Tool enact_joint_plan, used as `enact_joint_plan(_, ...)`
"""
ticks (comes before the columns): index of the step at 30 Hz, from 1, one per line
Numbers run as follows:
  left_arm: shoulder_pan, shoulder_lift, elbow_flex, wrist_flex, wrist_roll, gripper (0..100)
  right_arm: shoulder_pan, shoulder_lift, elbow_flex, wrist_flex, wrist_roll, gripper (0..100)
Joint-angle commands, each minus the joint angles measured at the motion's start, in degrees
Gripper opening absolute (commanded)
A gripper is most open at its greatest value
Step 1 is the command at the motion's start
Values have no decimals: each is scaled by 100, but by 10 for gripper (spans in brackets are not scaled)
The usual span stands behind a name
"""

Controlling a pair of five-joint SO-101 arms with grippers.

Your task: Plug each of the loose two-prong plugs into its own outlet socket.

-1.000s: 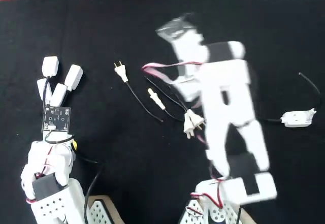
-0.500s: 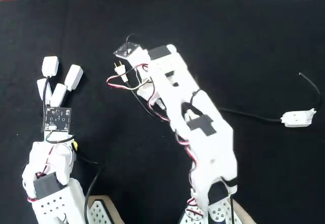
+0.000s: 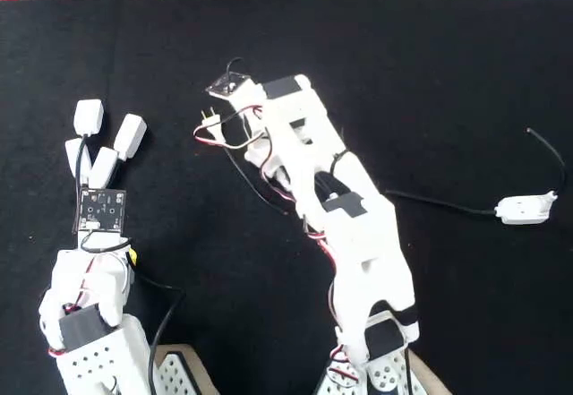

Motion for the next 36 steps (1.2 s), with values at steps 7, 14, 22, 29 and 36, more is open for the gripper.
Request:
enact_joint_plan(7, -66, -9, -22, -123, -44, 191, 9, -365, -1684, 1468, 1916, 12)
enact_joint_plan(14, -66, -9, -22, -123, -44, 191, -1090, -338, -1859, 1908, 3877, 12)
enact_joint_plan(22, -75, -9, -22, -123, -44, 191, -2259, 75, -1305, 1890, 3938, 12)
enact_joint_plan(29, -75, -9, -22, -123, -44, 191, -2154, 382, -927, 1741, 3930, 40)
enact_joint_plan(36, -75, -9, -22, -123, -53, 191, -2066, -215, -892, 1767, 3596, 353)
